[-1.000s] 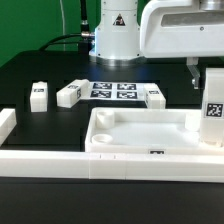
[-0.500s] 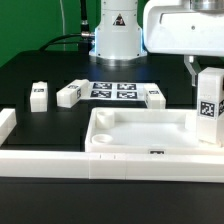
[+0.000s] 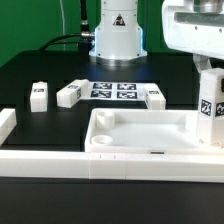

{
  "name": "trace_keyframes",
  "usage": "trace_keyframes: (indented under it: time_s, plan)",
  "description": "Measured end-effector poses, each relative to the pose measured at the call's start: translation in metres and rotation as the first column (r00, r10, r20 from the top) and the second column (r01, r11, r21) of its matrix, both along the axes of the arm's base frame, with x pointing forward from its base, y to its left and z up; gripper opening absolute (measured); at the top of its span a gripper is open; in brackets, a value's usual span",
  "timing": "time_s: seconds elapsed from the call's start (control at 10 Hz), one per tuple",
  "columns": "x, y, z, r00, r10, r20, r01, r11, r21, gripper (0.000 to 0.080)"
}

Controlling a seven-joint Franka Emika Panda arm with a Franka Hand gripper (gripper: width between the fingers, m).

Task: Assemble desk

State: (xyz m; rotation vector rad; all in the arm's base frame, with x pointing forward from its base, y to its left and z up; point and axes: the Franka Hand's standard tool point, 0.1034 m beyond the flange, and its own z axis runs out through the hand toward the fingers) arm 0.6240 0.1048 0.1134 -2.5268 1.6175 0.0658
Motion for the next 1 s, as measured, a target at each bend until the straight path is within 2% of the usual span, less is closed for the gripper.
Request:
trace_keyframes:
  time_s: [0.1, 0.2, 0.3, 0.8, 0.9, 1.0]
  plan:
    - [-0.0003, 0.0008, 0.0000, 0.999, 0.046, 0.005, -0.046, 0.999, -0.006, 0.0411]
    - [-0.0006, 0.0052, 0.0004, 0.994, 0.107, 0.013, -0.107, 0.994, -0.009, 0.0555]
    - [-0.0012, 0.0106, 0.0007, 0.988, 0.152, 0.018, -0.152, 0.988, -0.011, 0.0629]
    - [-0.0010, 0.0102, 0.0006, 0.875, 0.481, 0.061, -0.480, 0.877, -0.038, 0.0648]
    - [-0.0012, 0.0067, -0.0001, 0.758, 0.650, 0.050, -0.645, 0.758, -0.096, 0.0648]
    - [-0.0004, 0.0046, 0.0006, 0.690, 0.723, 0.037, -0.715, 0.688, -0.124, 0.0648]
